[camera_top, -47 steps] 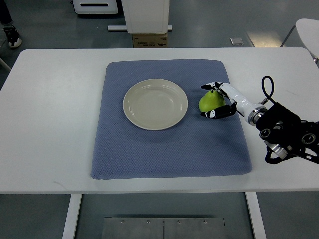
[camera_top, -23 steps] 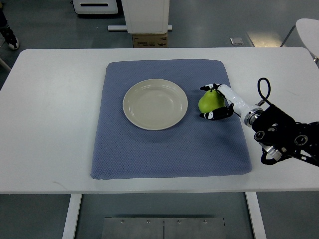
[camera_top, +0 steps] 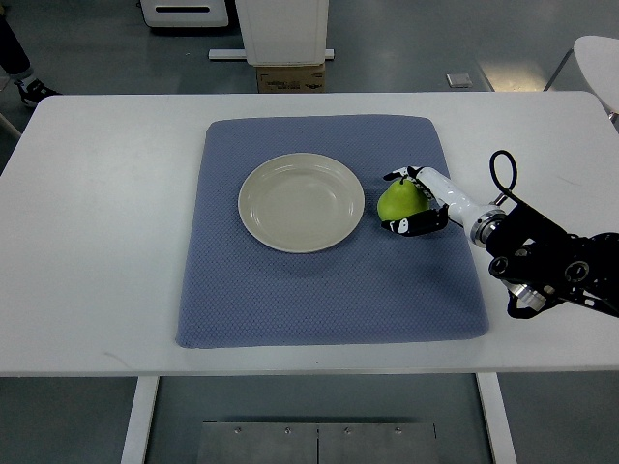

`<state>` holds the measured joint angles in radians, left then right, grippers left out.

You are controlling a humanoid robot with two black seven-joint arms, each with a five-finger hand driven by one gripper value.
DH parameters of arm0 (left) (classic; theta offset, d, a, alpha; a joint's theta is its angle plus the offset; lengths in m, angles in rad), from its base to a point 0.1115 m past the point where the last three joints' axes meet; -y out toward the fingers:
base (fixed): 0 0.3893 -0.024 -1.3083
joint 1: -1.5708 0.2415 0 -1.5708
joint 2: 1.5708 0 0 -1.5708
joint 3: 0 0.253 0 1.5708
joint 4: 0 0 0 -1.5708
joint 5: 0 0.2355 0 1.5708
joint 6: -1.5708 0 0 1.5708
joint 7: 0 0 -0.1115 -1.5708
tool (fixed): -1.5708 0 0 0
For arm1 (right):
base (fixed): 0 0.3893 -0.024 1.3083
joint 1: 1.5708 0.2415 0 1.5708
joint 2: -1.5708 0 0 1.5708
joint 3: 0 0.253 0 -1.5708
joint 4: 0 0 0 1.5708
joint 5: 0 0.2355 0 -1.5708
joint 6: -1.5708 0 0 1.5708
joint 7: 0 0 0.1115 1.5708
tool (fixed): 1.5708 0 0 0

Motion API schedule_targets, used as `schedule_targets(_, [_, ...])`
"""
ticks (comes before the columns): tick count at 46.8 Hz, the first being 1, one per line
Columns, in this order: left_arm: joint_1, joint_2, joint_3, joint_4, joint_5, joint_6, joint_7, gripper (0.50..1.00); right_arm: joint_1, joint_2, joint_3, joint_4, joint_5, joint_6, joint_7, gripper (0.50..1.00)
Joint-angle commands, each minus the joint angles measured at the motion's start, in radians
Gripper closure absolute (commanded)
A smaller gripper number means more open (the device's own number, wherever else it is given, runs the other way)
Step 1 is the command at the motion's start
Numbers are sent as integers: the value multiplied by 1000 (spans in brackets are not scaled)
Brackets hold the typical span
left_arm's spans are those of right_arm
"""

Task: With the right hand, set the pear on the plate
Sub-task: 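Close the right hand fingers around the green pear, then lift the pear with the right hand and swing it up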

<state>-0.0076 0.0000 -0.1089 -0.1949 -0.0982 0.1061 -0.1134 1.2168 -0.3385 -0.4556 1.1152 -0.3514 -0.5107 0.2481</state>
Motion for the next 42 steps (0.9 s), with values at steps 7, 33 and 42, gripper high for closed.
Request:
schedule_targets(7, [0, 0, 0, 0, 0, 0, -2, 500, 6, 7, 3, 0, 26, 1, 5, 1000])
schedule_targets(33, [0, 0, 0, 0, 0, 0, 0, 500, 53, -5, 15, 2, 57, -2, 16, 1000])
schedule_targets(42, [0, 0, 0, 0, 0, 0, -2, 500, 130, -53, 14, 11, 88, 3, 14, 1000])
